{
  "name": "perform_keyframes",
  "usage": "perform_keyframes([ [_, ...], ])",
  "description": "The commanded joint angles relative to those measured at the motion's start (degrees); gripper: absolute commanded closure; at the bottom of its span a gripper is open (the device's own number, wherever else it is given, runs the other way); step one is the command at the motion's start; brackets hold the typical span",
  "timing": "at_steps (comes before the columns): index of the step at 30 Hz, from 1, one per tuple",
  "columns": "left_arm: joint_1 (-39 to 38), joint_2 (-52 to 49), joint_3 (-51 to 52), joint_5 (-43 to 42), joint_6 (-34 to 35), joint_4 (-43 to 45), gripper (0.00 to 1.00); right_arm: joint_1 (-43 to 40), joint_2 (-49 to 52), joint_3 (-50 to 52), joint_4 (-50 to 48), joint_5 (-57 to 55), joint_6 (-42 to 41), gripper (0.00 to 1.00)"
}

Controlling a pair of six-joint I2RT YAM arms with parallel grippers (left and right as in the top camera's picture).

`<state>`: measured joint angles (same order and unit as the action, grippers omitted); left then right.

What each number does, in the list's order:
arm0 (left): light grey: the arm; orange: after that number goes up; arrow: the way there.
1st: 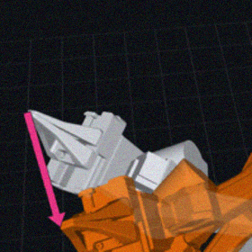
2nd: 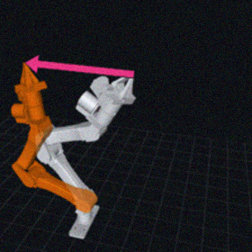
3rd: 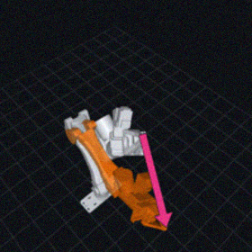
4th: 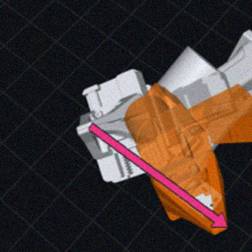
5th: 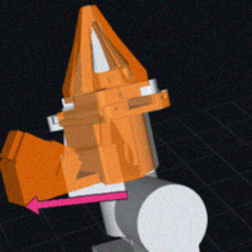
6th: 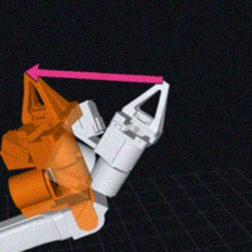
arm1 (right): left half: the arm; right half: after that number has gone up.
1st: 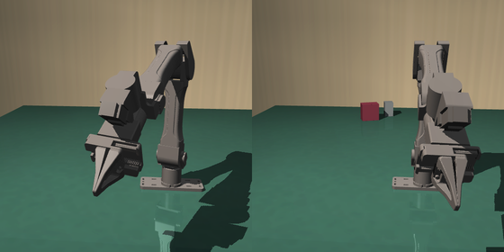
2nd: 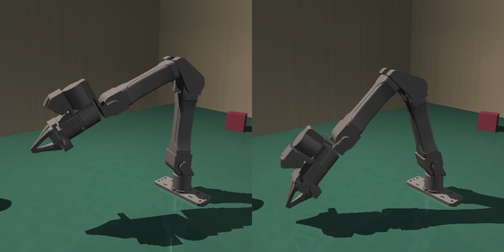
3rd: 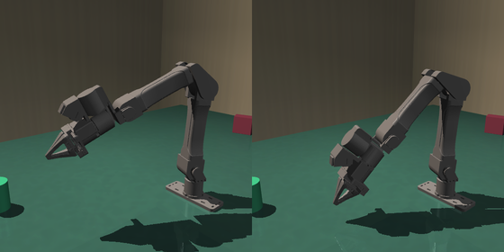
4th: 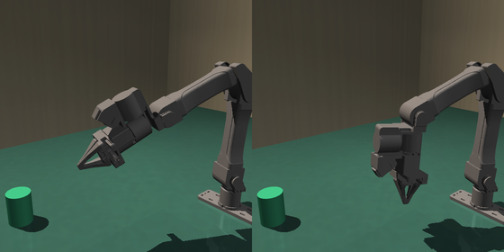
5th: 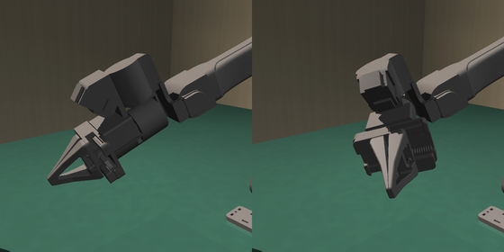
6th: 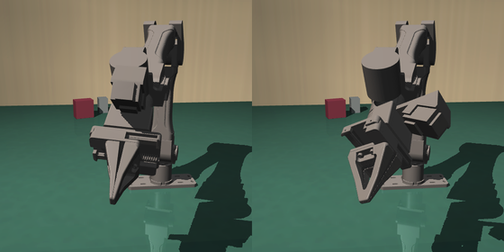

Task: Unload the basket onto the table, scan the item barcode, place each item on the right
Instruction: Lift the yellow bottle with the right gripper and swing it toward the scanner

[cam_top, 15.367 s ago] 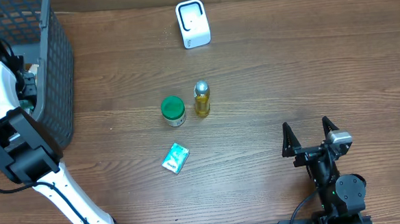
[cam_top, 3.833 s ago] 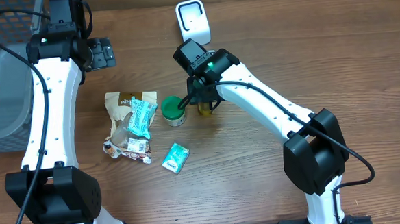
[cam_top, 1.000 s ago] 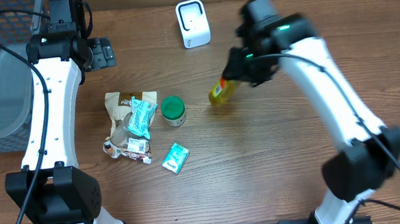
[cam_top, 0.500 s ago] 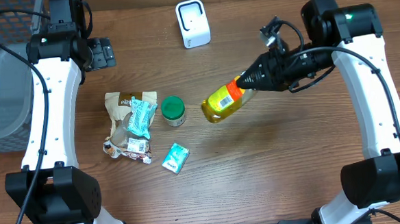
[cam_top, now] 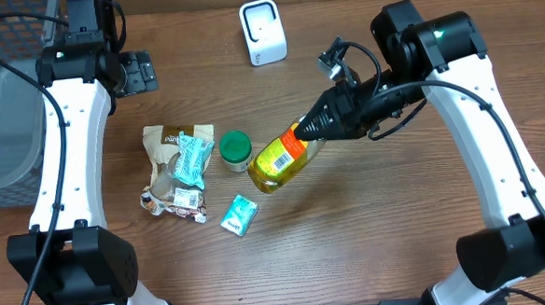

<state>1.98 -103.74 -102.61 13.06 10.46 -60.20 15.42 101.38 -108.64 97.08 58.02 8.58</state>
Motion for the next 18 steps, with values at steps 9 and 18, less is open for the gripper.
perform_keyframes([
  [9, -0.13, 0.87, -1.05, 0.39, -0.79, 0.07, 0.00, 2.21, -12.39, -1.18, -0.02, -1.42, -4.57, 0.96],
  [18, -0.13, 0.87, -1.05, 0.39, -0.81, 0.07, 0.01, 2.21, -13.88, -1.20, -0.04, -9.18, -4.52, 0.96],
])
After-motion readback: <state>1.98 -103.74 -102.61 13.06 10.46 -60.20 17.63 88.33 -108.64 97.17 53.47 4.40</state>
